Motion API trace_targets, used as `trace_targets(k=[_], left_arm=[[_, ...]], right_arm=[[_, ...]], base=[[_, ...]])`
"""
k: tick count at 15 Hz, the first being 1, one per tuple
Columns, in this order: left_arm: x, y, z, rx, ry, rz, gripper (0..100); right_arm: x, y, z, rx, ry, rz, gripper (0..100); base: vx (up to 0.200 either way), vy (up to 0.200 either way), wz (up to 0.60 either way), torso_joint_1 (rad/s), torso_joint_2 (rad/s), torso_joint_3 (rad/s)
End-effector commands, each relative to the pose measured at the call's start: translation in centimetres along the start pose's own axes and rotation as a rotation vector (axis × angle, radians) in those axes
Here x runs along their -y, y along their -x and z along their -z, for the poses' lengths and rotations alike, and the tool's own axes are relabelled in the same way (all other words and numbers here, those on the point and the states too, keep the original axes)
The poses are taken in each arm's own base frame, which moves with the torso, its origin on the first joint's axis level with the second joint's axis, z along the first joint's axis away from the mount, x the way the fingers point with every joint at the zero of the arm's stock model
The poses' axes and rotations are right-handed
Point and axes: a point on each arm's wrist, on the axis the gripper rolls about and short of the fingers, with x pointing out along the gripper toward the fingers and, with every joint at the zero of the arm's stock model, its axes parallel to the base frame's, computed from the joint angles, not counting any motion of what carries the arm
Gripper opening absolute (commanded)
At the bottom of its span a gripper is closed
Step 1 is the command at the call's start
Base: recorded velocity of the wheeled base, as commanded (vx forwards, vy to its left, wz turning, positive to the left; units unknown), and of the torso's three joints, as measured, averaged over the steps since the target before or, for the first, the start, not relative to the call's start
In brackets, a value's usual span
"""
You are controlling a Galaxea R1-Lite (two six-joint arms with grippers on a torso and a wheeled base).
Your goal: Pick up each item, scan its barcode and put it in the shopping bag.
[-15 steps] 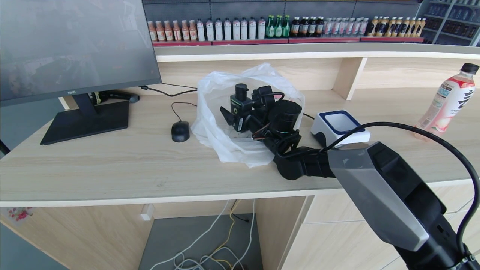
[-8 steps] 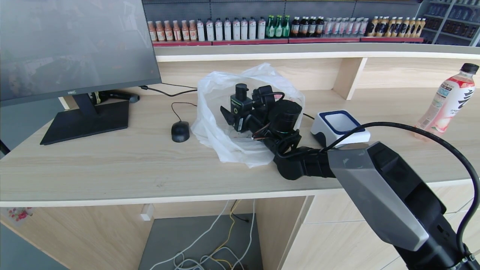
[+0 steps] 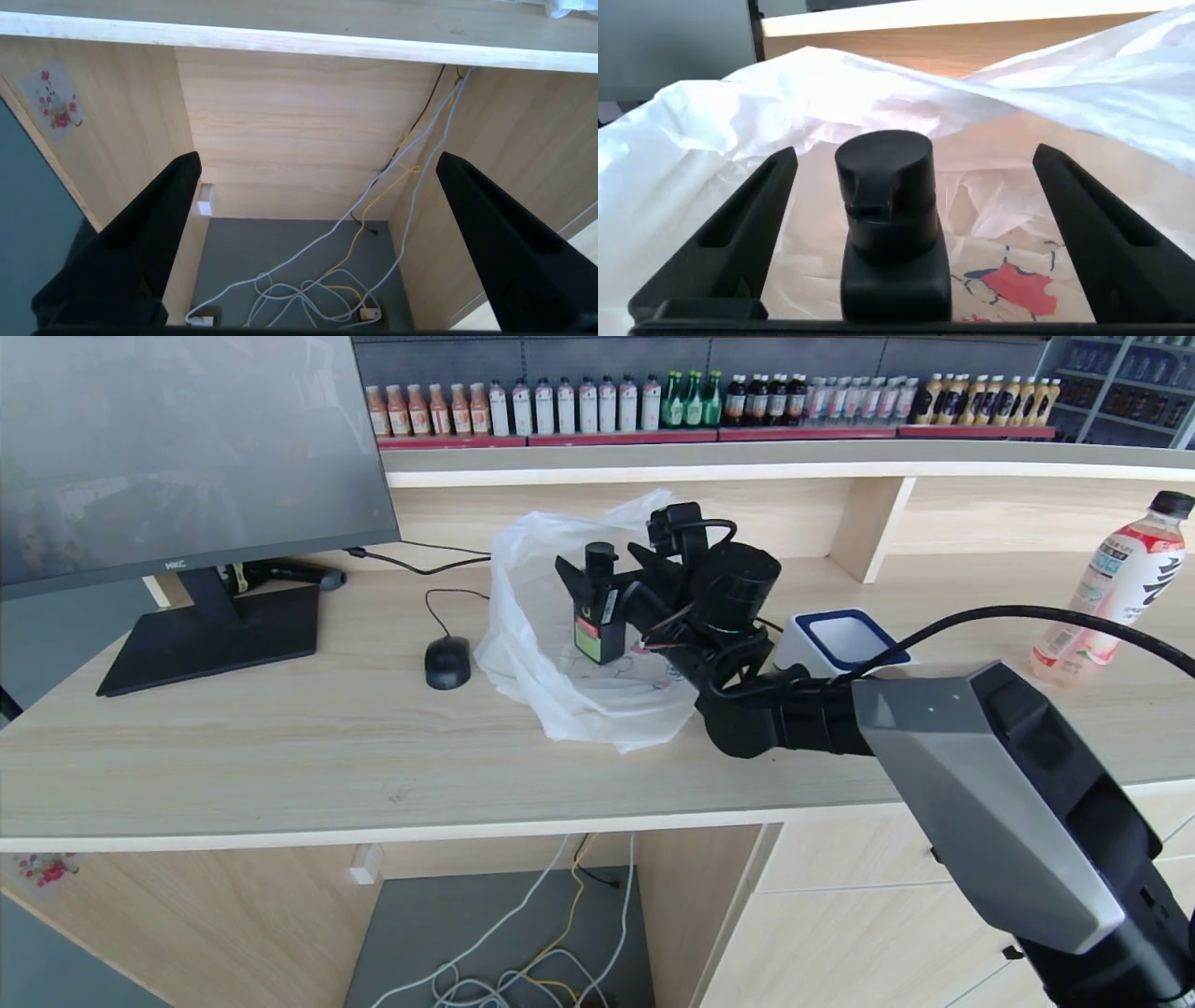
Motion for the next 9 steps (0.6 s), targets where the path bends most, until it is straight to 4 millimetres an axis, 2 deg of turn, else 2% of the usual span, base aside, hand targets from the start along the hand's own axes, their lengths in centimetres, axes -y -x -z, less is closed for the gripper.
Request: trace_targets(k=[1, 4, 5, 7, 8, 9], left_arm=[[0.0, 0.0, 0.0, 0.0, 0.0, 0.0, 100], [0.0, 0.0, 0.0, 0.0, 0.002, 0.0, 100], [0.0, 0.0, 0.0, 0.0, 0.0, 0.0, 100], [0.0, 0.0, 0.0, 0.0, 0.0, 0.0, 100], [0.0, 0.0, 0.0, 0.0, 0.0, 0.0, 100], [0.0, 0.0, 0.0, 0.0, 0.0, 0.0, 100]], right_arm=[[-0.2, 0.2, -4.4, 0.078, -0.005, -0.002, 100], [-0.3, 0.8, -9.0, 0.161, -0.01, -0.002, 100], [-0.4, 1.3, -9.8, 0.159, -0.026, -0.003, 100], [-0.5, 3.1, -12.1, 0.156, -0.036, -0.001, 100], [-0.5, 3.7, -12.6, 0.158, -0.036, -0.001, 100], [-0.7, 5.2, -13.4, 0.153, -0.039, 0.001, 100]], base=[[0.0, 0.0, 0.0, 0.0, 0.0, 0.0], [0.0, 0.0, 0.0, 0.0, 0.0, 0.0], [0.0, 0.0, 0.0, 0.0, 0.0, 0.0], [0.0, 0.0, 0.0, 0.0, 0.0, 0.0], [0.0, 0.0, 0.0, 0.0, 0.0, 0.0], [0.0, 0.0, 0.0, 0.0, 0.0, 0.0]])
